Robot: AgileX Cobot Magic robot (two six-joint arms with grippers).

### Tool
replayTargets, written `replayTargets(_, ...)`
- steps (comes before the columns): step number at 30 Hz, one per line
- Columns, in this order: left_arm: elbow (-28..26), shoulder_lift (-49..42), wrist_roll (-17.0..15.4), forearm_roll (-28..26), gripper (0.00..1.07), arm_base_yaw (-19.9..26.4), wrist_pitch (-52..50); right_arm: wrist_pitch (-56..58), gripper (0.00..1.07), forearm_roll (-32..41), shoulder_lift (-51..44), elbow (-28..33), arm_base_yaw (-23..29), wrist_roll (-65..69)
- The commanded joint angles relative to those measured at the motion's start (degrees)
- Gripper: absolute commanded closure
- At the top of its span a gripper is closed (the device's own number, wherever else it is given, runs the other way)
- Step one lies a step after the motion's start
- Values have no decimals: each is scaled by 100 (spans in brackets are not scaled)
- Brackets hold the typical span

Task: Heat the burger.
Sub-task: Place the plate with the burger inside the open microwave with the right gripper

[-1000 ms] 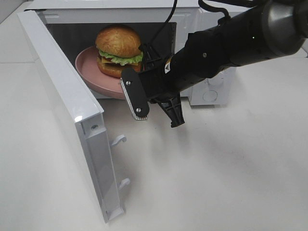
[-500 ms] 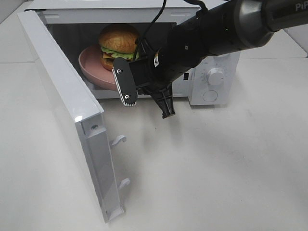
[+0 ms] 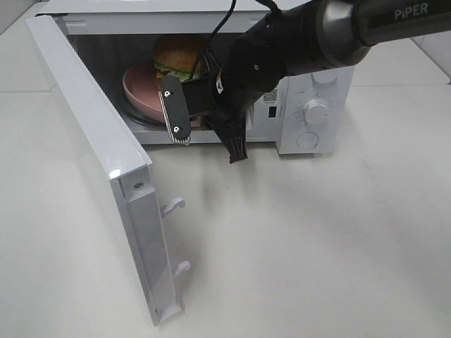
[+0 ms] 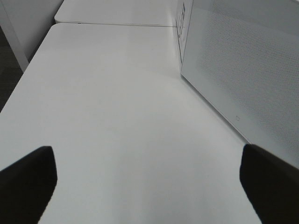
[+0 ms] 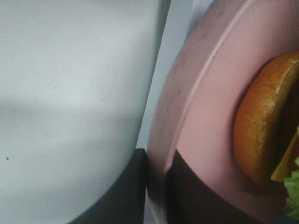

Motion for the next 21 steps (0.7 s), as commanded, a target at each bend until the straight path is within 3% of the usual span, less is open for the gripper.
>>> replayTargets(1, 29, -155, 6, -34, 6, -29, -52, -218, 107, -132, 17, -218, -17, 126)
replayTargets(12, 29, -155, 6, -34, 6, -29, -52, -120, 101, -149, 258, -504, -17, 424)
replayTargets(17, 29, -155, 6, -34, 6, -29, -52, -11, 90, -138, 258, -498, -6, 567)
replayTargets(19, 29, -155, 6, -34, 6, -29, -52, 57, 79, -120, 252, -447, -6, 567)
replayTargets(20, 29, -155, 6, -34, 6, -29, -52, 57, 79, -120, 252, -447, -6, 567)
replayTargets(21, 29, -155, 6, -34, 6, -29, -52, 86, 72, -97, 252, -447, 6, 573)
